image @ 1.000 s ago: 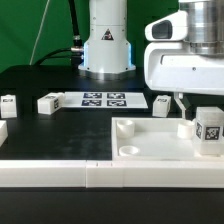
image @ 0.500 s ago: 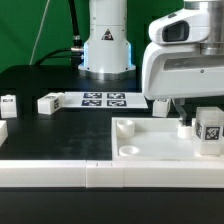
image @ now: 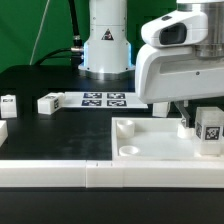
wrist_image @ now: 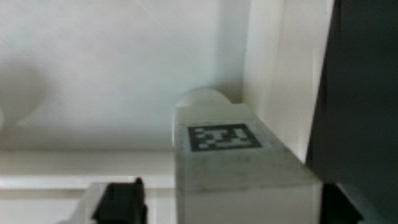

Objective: Assemble one leg

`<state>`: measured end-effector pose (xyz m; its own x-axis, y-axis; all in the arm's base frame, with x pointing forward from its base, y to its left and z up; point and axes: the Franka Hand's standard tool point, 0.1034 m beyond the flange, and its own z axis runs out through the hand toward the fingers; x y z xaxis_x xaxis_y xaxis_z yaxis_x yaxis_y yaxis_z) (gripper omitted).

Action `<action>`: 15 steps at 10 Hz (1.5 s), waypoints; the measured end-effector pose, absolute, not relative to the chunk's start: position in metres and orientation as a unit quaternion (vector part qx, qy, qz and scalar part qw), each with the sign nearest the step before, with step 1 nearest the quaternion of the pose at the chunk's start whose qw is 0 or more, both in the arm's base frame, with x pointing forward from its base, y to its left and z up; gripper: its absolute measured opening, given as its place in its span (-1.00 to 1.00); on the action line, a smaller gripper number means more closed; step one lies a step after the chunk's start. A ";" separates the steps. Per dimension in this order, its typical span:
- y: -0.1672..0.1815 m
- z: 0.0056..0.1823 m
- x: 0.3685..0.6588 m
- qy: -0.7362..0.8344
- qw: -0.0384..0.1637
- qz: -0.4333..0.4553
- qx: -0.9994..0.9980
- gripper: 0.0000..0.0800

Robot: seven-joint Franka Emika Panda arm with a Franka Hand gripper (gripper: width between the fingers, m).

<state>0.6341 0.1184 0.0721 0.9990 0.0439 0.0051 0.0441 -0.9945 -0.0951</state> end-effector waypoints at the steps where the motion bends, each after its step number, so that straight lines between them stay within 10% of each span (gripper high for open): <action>1: 0.118 0.072 0.634 -0.019 0.048 -0.001 -0.999 -0.27; 15: 0.118 0.070 0.634 0.620 0.063 0.021 -0.782 -0.27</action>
Offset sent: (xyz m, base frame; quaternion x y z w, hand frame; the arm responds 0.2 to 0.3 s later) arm 0.0000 0.0000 0.0000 0.0000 0.0000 0.0000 1.0000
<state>0.6345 0.1183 0.0700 0.2314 -0.9665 -0.1114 -0.9718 -0.2245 -0.0718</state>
